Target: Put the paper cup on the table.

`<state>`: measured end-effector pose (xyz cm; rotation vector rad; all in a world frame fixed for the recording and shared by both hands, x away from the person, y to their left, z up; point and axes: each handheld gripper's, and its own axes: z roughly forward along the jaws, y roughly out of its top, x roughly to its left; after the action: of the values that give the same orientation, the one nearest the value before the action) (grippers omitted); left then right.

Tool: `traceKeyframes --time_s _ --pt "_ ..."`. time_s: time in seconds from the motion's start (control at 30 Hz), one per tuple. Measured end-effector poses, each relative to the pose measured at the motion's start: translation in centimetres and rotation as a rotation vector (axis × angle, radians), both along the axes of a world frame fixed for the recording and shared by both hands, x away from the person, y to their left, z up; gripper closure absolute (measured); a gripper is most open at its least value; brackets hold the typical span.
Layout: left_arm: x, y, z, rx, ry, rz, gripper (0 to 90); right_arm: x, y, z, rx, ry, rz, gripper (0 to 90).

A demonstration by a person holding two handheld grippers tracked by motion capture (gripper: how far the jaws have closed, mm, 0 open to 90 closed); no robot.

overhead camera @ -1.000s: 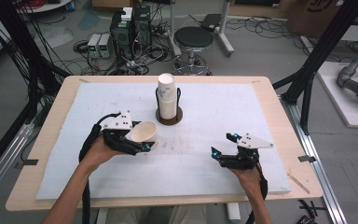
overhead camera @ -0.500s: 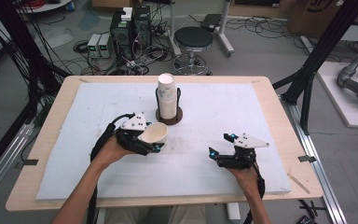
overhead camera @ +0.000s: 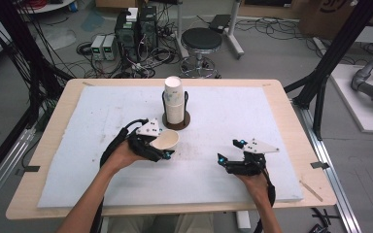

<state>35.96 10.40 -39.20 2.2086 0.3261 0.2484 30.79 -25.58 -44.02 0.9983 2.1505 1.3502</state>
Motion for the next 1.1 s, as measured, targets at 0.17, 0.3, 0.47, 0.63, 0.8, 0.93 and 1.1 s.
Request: traceKeyframes --time_s 0.17,0.3,0.47,0.63,0.8,0.93,1.1 --pt "0.3 -0.3 -0.7 0.014 0.011 0.005 34.5 0.1 0.0 -0.3 -0.001 0.009 -0.003 17.5" --pt "0.4 -0.3 -1.1 0.031 0.015 0.013 34.5 0.1 0.0 -0.6 -0.009 0.017 -0.003 17.5" --pt "0.5 -0.3 -1.2 0.026 0.016 0.022 34.5 0.2 -0.1 -0.9 -0.013 0.023 -0.003 17.5" --pt "0.6 -0.5 -1.7 0.051 0.010 0.025 34.5 0.2 0.0 -0.9 -0.015 0.018 -0.004 17.5" --pt "0.7 -0.7 -2.4 0.063 0.023 0.025 34.3 0.2 0.2 -0.9 -0.022 0.014 -0.001 17.5" --pt "0.8 -0.8 -2.4 0.055 0.026 0.033 34.3 0.2 0.2 -0.9 -0.021 0.013 0.001 17.5" --pt "0.9 -1.0 -2.8 0.063 0.028 0.029 34.2 0.1 0.2 -1.0 -0.020 0.014 -0.001 17.5"
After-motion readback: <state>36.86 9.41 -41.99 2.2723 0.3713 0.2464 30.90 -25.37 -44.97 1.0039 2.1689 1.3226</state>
